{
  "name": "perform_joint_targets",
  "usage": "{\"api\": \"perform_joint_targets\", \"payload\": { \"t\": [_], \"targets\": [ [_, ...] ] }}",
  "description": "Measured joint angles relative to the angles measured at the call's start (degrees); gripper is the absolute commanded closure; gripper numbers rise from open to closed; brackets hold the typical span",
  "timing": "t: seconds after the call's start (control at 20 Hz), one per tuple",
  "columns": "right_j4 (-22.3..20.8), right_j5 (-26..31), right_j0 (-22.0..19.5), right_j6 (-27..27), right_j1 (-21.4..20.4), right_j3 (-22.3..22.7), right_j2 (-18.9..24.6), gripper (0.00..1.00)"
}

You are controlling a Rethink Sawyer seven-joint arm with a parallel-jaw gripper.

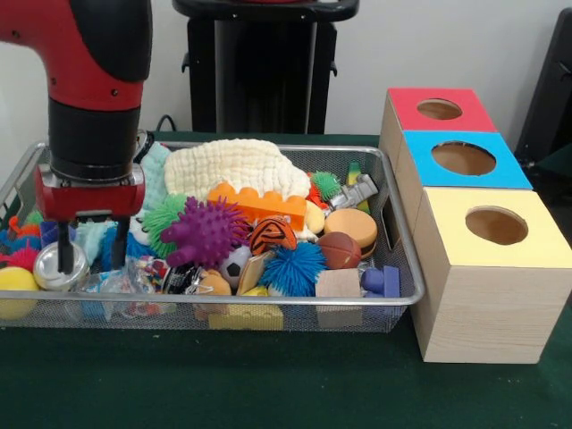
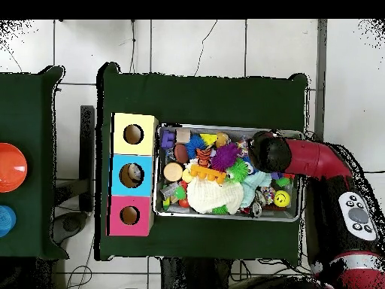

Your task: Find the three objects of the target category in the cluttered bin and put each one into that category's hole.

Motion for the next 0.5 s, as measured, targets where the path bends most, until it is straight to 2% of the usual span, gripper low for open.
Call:
{"api": "perform_joint_targets", "payload": {
  "t": [0.2,0.5],
  "targets": [
    [1.4,0.0,-1.7,0.0,2.0,0.0,1.1,0.00],
    [2.9,0.0,-2.7,0.0,2.6,-0.6,2.4,0.00]
  ]
}}
